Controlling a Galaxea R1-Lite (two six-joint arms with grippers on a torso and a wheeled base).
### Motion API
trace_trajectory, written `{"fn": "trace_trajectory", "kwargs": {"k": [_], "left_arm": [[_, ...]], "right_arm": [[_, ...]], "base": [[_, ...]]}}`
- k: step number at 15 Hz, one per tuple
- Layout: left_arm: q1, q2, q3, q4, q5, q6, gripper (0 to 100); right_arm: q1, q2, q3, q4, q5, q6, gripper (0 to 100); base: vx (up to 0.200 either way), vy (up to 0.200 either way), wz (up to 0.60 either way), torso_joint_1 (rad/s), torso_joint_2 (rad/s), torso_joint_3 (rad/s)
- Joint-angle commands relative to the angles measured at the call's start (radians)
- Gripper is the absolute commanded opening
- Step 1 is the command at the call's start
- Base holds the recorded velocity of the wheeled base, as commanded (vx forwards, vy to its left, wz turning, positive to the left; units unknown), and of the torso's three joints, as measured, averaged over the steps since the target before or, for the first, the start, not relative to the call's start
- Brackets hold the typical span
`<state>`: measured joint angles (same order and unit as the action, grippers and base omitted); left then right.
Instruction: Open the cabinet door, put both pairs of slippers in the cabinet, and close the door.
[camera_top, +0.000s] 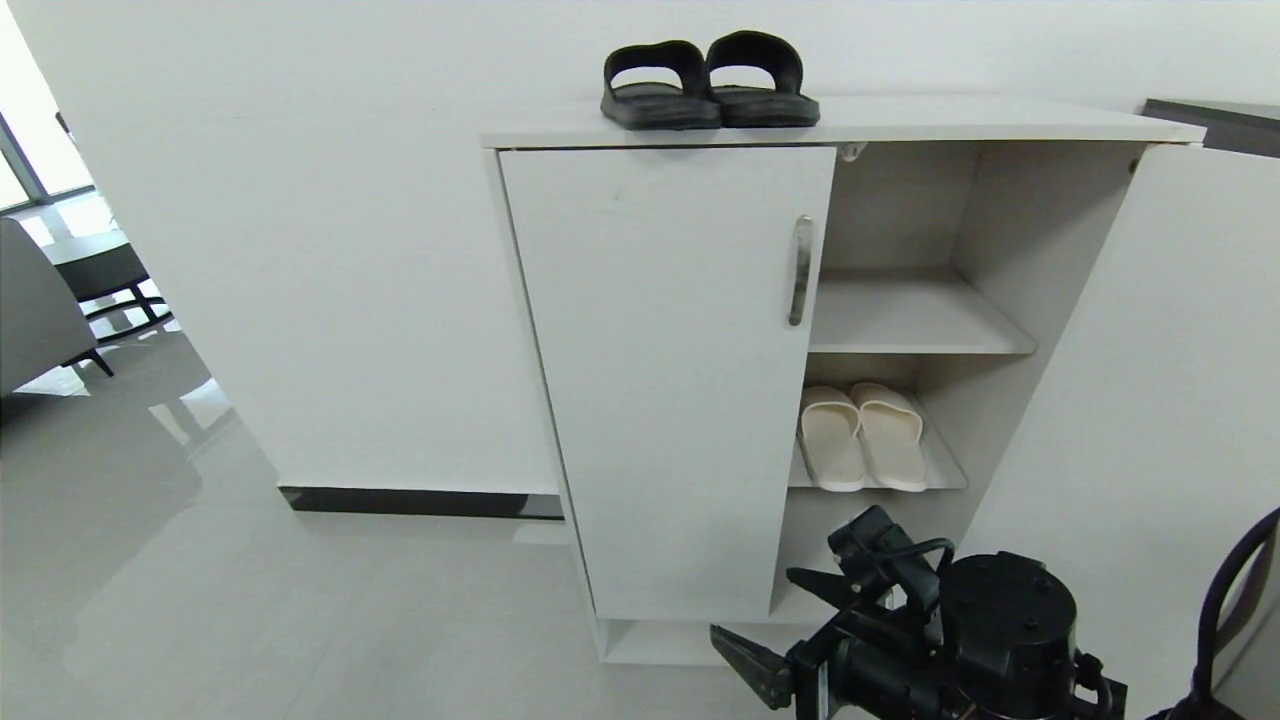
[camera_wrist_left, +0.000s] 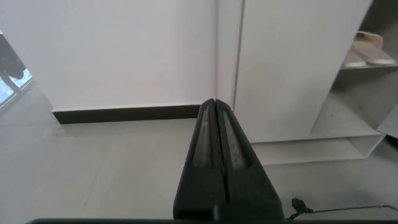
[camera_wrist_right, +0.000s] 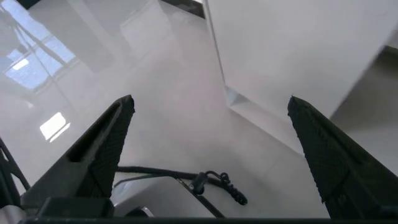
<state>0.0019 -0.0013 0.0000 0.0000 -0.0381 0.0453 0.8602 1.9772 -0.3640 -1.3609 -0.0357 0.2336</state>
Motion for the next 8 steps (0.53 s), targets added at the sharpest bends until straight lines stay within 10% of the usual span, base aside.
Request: {"fn": "trace_trajectory", "kwargs": {"k": [1, 8], "left_arm": [[0.001, 0.001, 0.000, 0.000, 0.000, -0.001, 0], [0.001, 0.001, 0.000, 0.000, 0.001, -0.002, 0]], "right_arm": [[0.000, 0.014, 0.002, -0.001, -0.001, 0.000, 100], [0.002, 0.015, 0.007, -0.018, 0.000, 0.000, 100]], "base": [[0.000, 0.200, 0.00, -0.007, 0.01, 0.002], [0.000, 0.057, 0.00, 0.000, 0.00, 0.001]]}}
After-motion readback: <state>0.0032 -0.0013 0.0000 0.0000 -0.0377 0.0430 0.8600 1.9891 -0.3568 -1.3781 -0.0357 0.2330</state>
